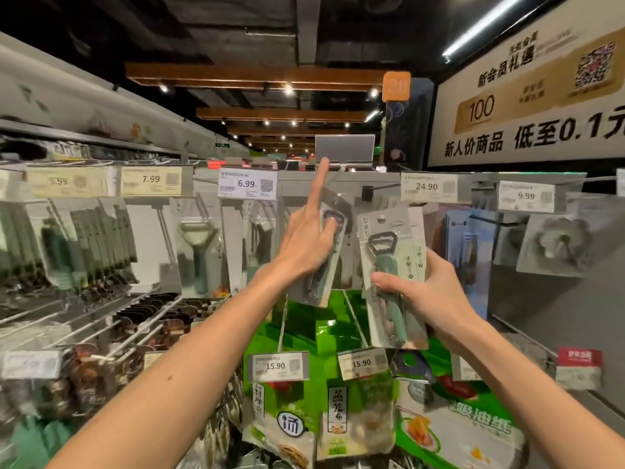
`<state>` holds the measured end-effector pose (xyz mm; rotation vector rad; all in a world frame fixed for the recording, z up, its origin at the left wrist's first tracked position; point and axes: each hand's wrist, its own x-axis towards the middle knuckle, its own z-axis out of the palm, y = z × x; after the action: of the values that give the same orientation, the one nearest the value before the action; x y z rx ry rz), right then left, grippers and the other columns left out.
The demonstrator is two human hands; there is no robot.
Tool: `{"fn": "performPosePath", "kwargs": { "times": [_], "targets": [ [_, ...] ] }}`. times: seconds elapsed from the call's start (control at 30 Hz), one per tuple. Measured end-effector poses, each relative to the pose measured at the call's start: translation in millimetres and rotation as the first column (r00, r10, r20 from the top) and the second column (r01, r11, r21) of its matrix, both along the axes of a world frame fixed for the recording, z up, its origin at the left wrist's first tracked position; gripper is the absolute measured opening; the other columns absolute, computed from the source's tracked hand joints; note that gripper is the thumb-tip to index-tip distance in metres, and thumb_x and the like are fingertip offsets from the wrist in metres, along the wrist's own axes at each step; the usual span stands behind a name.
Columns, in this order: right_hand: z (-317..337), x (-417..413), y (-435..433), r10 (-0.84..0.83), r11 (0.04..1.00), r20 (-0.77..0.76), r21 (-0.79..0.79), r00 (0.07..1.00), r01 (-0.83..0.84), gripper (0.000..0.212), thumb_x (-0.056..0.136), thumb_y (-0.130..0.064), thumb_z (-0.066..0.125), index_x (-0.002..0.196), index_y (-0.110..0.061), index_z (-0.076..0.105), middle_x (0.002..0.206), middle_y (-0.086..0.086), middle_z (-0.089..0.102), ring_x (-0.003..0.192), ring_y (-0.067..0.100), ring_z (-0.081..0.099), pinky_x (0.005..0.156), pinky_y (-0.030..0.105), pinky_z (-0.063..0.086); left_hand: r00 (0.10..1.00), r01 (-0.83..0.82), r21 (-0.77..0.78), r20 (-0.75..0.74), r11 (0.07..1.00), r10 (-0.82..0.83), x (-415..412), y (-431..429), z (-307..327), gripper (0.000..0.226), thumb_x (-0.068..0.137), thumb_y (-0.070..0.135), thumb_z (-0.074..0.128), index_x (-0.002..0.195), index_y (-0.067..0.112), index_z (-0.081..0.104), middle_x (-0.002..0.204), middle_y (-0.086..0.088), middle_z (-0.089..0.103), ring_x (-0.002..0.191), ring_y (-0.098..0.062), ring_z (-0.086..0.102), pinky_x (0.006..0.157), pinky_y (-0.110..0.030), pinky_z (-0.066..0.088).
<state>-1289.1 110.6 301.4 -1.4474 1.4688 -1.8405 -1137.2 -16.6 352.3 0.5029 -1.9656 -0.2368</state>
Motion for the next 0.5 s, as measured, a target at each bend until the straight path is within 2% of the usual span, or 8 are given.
{"fn": "performPosePath", "kwargs": {
  "times": [0.03,0.13,0.2,0.23,0.3,0.33,0.37,0.5],
  "targets": [
    [0,-1,-2,0.007,1.000,-0.009,0.002,1.000,-0.007,0.048,0.069,-0.013,0.087,0.112,-0.020,0.065,0.104,-0.002,0.076,0.097,0.017,0.072,0.089,0.046,0.057,1.000,-0.027,-0.032,0.005,0.999,0.028,-2,-6,-2,0.086,0.096,0.004,0.050,0.157,0.032,-0.004,0.083,0.021,0.039,0.050,-0.015,0.046,0.058,-0.029,0.049],
    [3,-4,-8,0.021,1.000,-0.026,0.002,0.999,-0.021,0.053,0.067,-0.016,0.088,0.115,-0.020,0.065,0.106,-0.002,0.075,0.099,0.017,0.071,0.091,0.049,0.056,0.997,-0.071,-0.078,-0.006,0.994,0.071,-7,-16,-4,0.090,0.094,0.004,0.055,0.153,0.033,-0.005,0.071,0.009,0.043,0.053,-0.006,0.040,0.052,-0.019,0.044],
    [3,-5,-11,0.019,1.000,-0.030,-0.010,0.999,-0.019,0.052,0.067,-0.016,0.088,0.114,-0.020,0.065,0.105,-0.004,0.075,0.098,0.016,0.072,0.090,0.048,0.056,0.997,-0.083,-0.094,-0.020,0.992,0.081,-11,-18,-4,0.098,0.092,0.005,0.061,0.154,0.037,-0.009,0.071,0.007,0.046,0.056,-0.004,0.041,0.056,-0.021,0.045],
    [3,-5,-12,0.018,1.000,-0.033,-0.017,0.999,-0.019,0.051,0.067,-0.015,0.088,0.113,-0.021,0.066,0.104,-0.004,0.076,0.097,0.015,0.072,0.090,0.047,0.057,0.996,-0.088,-0.104,-0.021,0.991,0.086,-13,-20,-5,0.102,0.091,0.006,0.064,0.151,0.040,-0.011,0.076,0.002,0.053,0.057,-0.003,0.042,0.058,-0.026,0.046],
    [2,-4,-12,0.016,1.000,-0.048,-0.017,0.999,-0.017,0.051,0.067,-0.015,0.088,0.112,-0.021,0.066,0.103,-0.005,0.076,0.096,0.014,0.072,0.089,0.046,0.057,0.996,-0.094,-0.119,-0.018,0.988,0.093,-15,-23,-7,0.109,0.089,0.008,0.069,0.145,0.046,-0.016,0.105,-0.013,0.063,0.062,-0.005,0.046,0.065,-0.028,0.044],
    [2,-4,-12,0.016,1.000,-0.056,-0.013,0.998,-0.017,0.051,0.067,-0.016,0.088,0.112,-0.022,0.066,0.103,-0.005,0.076,0.096,0.013,0.072,0.089,0.045,0.057,0.994,-0.109,-0.122,-0.011,0.986,0.109,-15,-23,-7,0.112,0.089,0.011,0.071,0.143,0.050,-0.019,0.118,-0.018,0.061,0.064,-0.009,0.049,0.067,-0.028,0.043],
    [1,-4,-12,0.019,1.000,-0.058,-0.010,0.998,-0.020,0.051,0.066,-0.017,0.088,0.112,-0.023,0.066,0.103,-0.005,0.076,0.095,0.013,0.072,0.089,0.045,0.057,0.990,-0.138,-0.122,-0.002,0.983,0.139,-13,-22,-7,0.111,0.090,0.017,0.071,0.143,0.052,-0.020,0.120,-0.020,0.058,0.066,-0.013,0.052,0.067,-0.027,0.042],
    [-4,-6,-8,0.037,0.999,-0.057,-0.001,0.998,-0.037,0.052,0.066,-0.018,0.089,0.111,-0.024,0.065,0.103,-0.005,0.075,0.096,0.013,0.072,0.088,0.044,0.057,0.973,-0.221,-0.143,0.032,0.965,0.228,1,-13,-6,0.094,0.095,0.030,0.062,0.153,0.042,-0.011,0.101,-0.002,0.051,0.074,-0.014,0.052,0.070,-0.027,0.040]
  ]
}}
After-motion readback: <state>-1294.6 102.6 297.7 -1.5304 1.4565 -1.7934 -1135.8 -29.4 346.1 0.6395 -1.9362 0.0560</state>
